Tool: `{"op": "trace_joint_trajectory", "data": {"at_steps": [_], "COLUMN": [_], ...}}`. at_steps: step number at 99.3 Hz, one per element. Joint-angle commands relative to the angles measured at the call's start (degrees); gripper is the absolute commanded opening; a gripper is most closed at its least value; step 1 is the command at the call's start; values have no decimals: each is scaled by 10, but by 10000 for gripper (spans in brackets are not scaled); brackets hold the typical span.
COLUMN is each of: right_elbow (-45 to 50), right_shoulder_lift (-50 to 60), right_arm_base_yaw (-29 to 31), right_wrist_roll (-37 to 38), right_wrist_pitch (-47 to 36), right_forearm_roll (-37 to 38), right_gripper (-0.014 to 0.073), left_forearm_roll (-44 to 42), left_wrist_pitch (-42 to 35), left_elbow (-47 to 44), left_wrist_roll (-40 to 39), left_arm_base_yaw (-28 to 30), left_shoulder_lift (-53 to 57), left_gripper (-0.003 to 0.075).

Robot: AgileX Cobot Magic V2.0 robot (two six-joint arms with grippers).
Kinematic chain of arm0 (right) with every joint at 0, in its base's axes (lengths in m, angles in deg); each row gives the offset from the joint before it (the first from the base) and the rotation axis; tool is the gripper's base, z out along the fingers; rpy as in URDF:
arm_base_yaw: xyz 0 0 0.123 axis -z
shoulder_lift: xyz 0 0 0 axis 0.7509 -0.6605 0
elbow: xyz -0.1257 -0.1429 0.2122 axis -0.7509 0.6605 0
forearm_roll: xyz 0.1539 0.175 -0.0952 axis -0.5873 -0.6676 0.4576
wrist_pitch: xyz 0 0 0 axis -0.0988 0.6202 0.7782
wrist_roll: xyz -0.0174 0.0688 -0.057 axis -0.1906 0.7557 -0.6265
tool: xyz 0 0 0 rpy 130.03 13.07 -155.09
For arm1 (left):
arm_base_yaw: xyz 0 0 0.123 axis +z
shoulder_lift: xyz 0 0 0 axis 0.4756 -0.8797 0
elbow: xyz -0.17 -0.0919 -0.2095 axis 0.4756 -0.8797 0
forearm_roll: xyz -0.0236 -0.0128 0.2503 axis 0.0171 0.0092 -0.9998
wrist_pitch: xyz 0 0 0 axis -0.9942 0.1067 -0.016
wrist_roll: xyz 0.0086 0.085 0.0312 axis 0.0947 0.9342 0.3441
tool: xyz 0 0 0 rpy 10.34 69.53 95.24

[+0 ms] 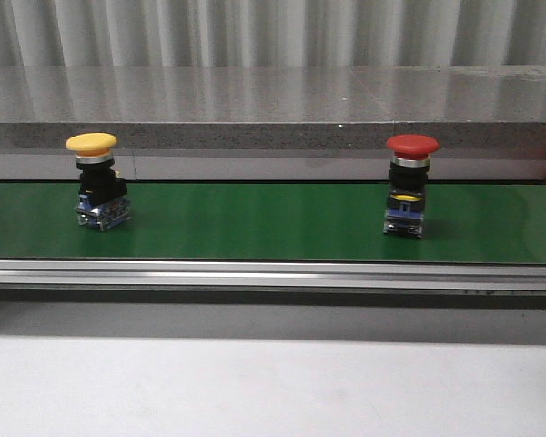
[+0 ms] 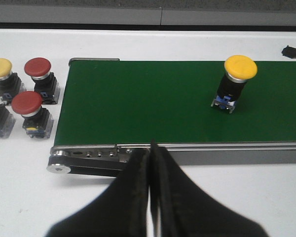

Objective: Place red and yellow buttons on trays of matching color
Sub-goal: 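Grasp the red button at the belt's far end with the right gripper, then carry the red button into the red tray and open the right gripper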

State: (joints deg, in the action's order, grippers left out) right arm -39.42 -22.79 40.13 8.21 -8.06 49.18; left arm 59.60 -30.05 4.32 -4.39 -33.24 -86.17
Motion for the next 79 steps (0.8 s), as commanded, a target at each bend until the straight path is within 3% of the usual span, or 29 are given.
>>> {"op": "trace_joint_trajectory", "data": {"at_steps": [1, 61, 68, 79], "right_elbow": [-32, -123, -123, -123], "right_shoulder_lift": [-22, -207, -218, -221], "right_arm_base_yaw": [-26, -52, -52, -52], "right_wrist_roll": [-7, -7, -7, -4], "right_wrist_pitch": [-43, -106, -114, -104], "right_forearm_roll": [-10, -10, -10, -10], "right_gripper": [578, 572, 516, 341], "left_forearm_roll": [5, 5, 5, 5], "left_wrist_pitch": [-40, -41, -41, -41], "left_elbow": [15, 12, 12, 12], "left_wrist_roll": [0, 0, 0, 0], "left_arm_base_yaw": [-4, -4, -4, -4], "left_shoulder_lift": [-2, -2, -2, -2], "left_gripper": [-19, -19, -19, -19]}}
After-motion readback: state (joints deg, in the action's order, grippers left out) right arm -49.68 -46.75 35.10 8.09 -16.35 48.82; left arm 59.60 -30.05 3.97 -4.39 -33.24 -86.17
